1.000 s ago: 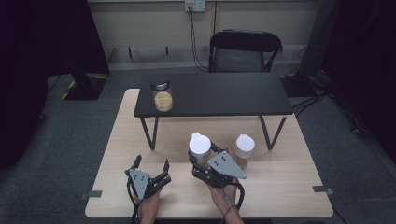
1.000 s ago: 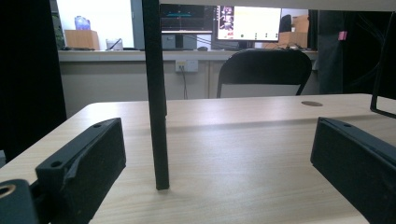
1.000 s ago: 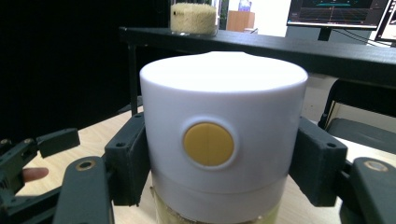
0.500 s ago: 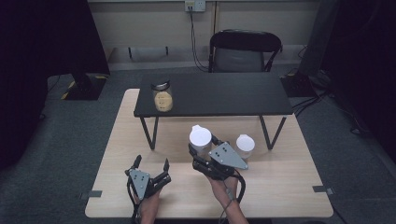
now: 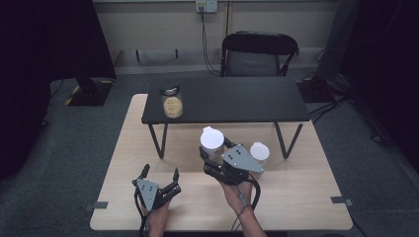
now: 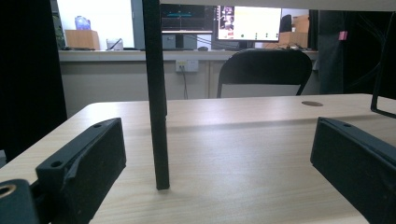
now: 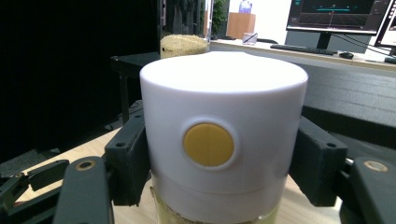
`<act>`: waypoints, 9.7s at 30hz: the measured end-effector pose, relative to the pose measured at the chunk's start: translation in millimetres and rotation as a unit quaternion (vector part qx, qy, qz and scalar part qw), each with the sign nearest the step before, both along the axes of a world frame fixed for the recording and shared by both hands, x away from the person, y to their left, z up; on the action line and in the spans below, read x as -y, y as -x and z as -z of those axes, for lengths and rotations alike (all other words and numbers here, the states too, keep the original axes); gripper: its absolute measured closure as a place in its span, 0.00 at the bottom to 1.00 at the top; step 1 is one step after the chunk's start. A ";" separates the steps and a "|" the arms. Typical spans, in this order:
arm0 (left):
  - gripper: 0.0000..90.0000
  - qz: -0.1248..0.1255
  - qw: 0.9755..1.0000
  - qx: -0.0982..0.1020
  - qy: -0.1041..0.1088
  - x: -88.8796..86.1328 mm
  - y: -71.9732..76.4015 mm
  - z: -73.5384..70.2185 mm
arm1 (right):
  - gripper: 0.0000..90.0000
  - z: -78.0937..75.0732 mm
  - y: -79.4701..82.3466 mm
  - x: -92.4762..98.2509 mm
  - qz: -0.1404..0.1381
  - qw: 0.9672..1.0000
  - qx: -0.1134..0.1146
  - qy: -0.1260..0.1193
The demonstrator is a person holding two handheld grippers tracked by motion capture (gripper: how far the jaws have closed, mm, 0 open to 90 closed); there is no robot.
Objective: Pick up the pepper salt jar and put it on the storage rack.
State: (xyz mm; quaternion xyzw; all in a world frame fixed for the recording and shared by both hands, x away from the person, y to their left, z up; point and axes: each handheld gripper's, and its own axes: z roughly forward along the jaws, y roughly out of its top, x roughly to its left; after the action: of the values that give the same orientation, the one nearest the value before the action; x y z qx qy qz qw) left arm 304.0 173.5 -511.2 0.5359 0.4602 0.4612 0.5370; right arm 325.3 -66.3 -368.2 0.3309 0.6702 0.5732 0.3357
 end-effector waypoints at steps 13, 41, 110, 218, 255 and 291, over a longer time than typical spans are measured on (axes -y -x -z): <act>0.03 -0.001 1.000 0.000 0.000 0.0 0.0 0.0 | 0.34 -12.8 -2.6 3.8 0.014 1.000 0.000 -0.005; 0.04 0.000 1.000 0.000 0.000 0.1 0.0 0.0 | 0.34 -60.4 -30.4 5.9 0.051 0.999 0.002 -0.011; 0.04 0.000 1.000 0.000 0.000 0.0 0.0 0.0 | 0.34 -93.1 -108.2 -6.5 0.077 0.997 -0.020 -0.019; 0.04 -0.002 1.000 0.000 0.000 0.1 0.1 0.0 | 0.00 -80.0 -69.5 54.1 0.106 0.989 0.050 -0.088; 0.04 -0.003 1.000 0.000 0.000 0.1 0.3 0.0 | 0.00 -23.0 -20.9 73.7 0.139 0.986 0.073 -0.064; 0.04 -0.003 1.000 0.000 0.000 0.1 0.4 0.0 | 0.00 30.5 23.3 103.2 0.163 0.981 0.074 -0.071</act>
State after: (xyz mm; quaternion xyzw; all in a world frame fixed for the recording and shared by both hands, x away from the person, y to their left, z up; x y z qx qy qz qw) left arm 303.5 173.4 -511.2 0.5347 0.4619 0.4630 0.5352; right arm 302.0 -169.5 -398.7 0.4154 0.5377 0.5802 0.4491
